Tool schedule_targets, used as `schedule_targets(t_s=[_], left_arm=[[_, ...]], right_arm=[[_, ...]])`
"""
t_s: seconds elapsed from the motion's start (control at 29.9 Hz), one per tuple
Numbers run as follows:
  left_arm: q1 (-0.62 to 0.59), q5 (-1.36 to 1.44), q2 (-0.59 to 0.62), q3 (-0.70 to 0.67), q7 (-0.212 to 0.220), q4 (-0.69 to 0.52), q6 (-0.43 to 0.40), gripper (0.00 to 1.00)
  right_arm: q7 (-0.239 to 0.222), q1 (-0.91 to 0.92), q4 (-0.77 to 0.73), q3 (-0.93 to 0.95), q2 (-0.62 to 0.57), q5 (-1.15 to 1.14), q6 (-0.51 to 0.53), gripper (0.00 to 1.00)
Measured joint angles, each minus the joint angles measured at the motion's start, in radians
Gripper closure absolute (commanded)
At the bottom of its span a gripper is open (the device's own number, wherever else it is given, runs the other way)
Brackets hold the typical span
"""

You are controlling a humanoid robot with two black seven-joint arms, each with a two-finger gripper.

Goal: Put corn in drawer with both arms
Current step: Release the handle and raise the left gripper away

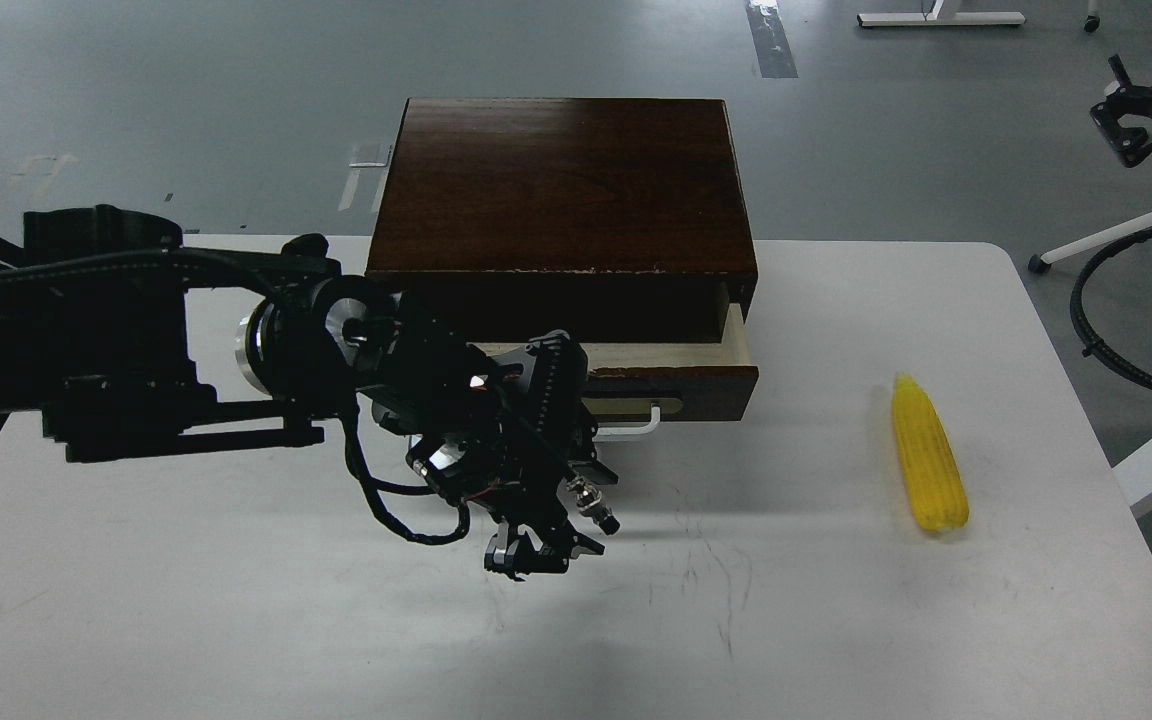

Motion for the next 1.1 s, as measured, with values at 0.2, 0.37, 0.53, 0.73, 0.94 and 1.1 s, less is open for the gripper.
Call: schedule_targets(t_s=[0.2,0.37,0.53,0.73,0.94,1.1], left_arm=[[-0.034,-0.034,0.016,-0.019,-0.001,-0.002,0.0,0.08],[-0.041,-0.301,0.059,-0.138,-0.002,0.021,0.0,0.03],[-0.034,-0.692,0.125,-0.252,-0.001,0.075,0.0,0.03],[-0.003,-1.178,0.17,-0.338,0.0,0.241,0.0,0.02],[0.058,-1.621,0.161,-0.385,-0.003,0.489,0.0,0.02],[0.167,-1.959,0.122,-0.469,-0.02,0.684,0.0,0.02]], right_arm=[[-0.001,0.0,0.002,-0.003,-0.017,0.0,0.0,0.0],[-0.001,0.004,0.012,-0.006,-0.051,-0.008,0.0,0.0],[-0.001,0.034,0.014,-0.013,-0.088,-0.106,0.0,0.0],[0.0,0.107,0.018,-0.082,-0.12,-0.276,0.0,0.0],[0.016,0.229,0.066,-0.266,-0.184,-0.429,0.0,0.0],[0.033,0.352,0.152,-0.421,-0.213,-0.614,0.0,0.0]])
